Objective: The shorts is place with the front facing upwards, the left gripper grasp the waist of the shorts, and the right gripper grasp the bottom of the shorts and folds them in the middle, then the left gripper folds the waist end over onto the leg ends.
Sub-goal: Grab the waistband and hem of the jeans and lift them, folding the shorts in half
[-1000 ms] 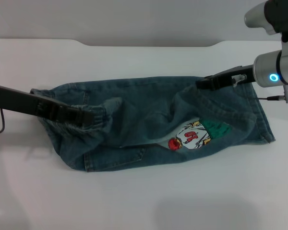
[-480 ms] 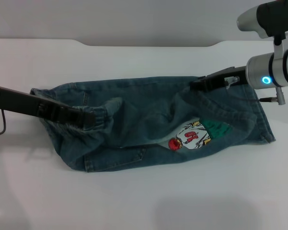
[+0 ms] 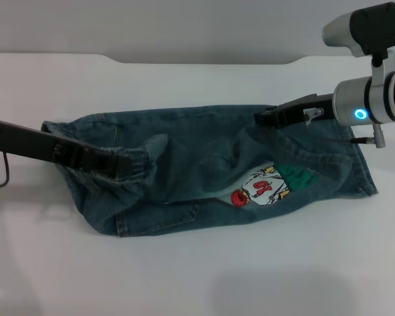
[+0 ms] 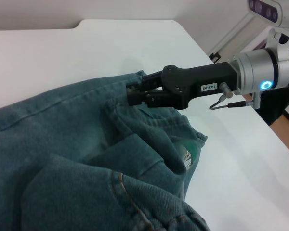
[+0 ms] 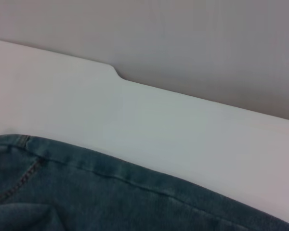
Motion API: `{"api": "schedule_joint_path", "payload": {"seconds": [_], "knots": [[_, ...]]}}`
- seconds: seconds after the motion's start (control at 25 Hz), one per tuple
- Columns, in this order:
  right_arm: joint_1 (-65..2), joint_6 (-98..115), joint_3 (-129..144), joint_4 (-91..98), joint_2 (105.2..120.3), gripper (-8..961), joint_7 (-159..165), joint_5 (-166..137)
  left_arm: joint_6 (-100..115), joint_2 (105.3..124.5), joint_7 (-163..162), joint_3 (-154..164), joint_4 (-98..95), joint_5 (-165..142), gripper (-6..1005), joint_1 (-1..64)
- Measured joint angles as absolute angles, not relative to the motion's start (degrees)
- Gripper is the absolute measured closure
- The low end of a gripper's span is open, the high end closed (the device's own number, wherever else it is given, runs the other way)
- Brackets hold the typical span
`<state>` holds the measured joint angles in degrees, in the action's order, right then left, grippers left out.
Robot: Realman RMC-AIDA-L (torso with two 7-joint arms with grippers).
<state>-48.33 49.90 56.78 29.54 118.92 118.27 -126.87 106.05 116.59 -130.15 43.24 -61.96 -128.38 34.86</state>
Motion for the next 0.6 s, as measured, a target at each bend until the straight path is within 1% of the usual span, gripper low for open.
{"api": "schedule_joint_path", "payload": {"seconds": [0.6], "knots": [[-48.22, 48.24, 57.57, 28.82, 119.01, 678, 117.87, -126.56, 106.26, 116.72, -130.55, 43.24, -61.96, -128.7, 957, 35.13]]}}
